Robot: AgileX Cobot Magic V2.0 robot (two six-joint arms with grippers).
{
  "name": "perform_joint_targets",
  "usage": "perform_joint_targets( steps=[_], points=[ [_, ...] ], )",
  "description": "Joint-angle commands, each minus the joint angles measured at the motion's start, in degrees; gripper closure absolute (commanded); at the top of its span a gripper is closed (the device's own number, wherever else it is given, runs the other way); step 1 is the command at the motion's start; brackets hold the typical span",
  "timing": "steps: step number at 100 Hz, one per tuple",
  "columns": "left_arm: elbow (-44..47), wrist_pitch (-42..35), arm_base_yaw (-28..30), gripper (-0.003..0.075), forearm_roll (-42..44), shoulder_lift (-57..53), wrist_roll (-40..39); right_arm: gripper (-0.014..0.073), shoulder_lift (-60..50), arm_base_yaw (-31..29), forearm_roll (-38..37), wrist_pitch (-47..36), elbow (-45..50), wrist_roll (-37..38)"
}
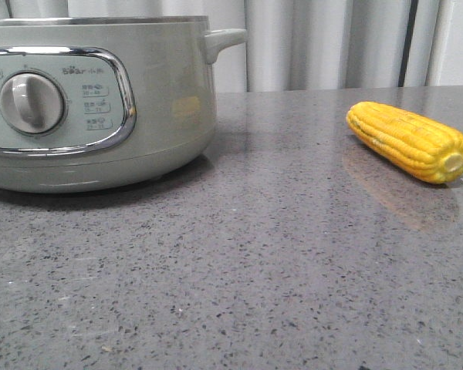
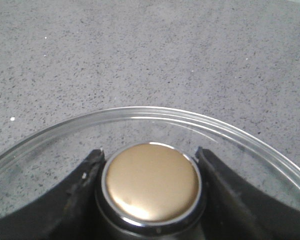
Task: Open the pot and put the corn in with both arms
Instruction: 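Lift the glass lid off the pot with the left gripper and set it aside, then grasp the yellow corn cob with the right gripper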
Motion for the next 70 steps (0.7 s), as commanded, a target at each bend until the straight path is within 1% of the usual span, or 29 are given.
perform_joint_targets(
  steps=[1, 9, 18, 33, 50, 59, 70],
  points=[
    [-0.4, -3.8, -0.4, 0.0468, -0.5, -1.1, -0.2, 0.0119, 0.8, -0.3, -0.5, -4.1, -2.0, -0.4],
    [0.7, -3.8, -0.4, 0.0384, -0.5, -1.1, -0.2, 0.0119, 0.8, -0.3, -0.5, -4.1, -2.0, -0.4],
    [1.4, -3.8, -0.4, 0.0342, -0.5, -1.1, -0.2, 0.0119, 0.8, -0.3, -0.5, -4.1, -2.0, -0.4],
    [1.1, -5.4, -1.5, 0.0340, -0.6, -1.7, -0.6, 0.0119, 0.8, -0.3, -0.5, -4.1, -2.0, -0.4],
    [-2.2, -5.5, -4.3, 0.0342, -0.9, -6.4, -0.7, 0.0119, 1.6, -0.3, -0.5, -3.7, -3.3, -0.4],
    [-4.3, -5.4, -5.4, 0.0342, -0.9, -10.2, -0.7, 0.0119, 4.3, -0.3, -0.5, -0.6, -6.8, -0.4],
    [-5.7, -5.0, -6.1, 0.0345, -0.9, -15.5, -0.7, 0.0119, 11.1, -0.3, -0.5, 5.6, -12.8, -0.4]
  ],
)
